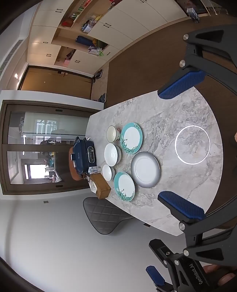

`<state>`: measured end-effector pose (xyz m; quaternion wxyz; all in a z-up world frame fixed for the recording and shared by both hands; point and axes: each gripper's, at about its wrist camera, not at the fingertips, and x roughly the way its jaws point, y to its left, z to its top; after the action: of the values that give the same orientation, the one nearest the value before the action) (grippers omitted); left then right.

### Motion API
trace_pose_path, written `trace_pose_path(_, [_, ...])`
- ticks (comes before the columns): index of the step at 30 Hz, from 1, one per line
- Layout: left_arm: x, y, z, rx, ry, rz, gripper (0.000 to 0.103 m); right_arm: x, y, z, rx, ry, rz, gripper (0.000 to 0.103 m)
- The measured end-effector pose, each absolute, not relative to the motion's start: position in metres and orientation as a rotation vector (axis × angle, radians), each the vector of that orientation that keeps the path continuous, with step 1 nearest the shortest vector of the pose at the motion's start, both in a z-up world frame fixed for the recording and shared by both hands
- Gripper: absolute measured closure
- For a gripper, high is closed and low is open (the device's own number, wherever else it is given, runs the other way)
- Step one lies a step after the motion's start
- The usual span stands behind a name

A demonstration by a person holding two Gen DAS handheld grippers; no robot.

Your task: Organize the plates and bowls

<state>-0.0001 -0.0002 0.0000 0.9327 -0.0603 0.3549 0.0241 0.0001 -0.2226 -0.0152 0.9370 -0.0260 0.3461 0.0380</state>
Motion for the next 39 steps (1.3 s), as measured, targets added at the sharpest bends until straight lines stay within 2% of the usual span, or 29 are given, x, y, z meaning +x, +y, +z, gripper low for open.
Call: trace_pose_path(39, [0.0012,-0.0042,-0.0022,-0.127,0.741,0.046,0.000,0.0012,-0.2220,-0.0162,-0.056,0.712,0.077,0.000])
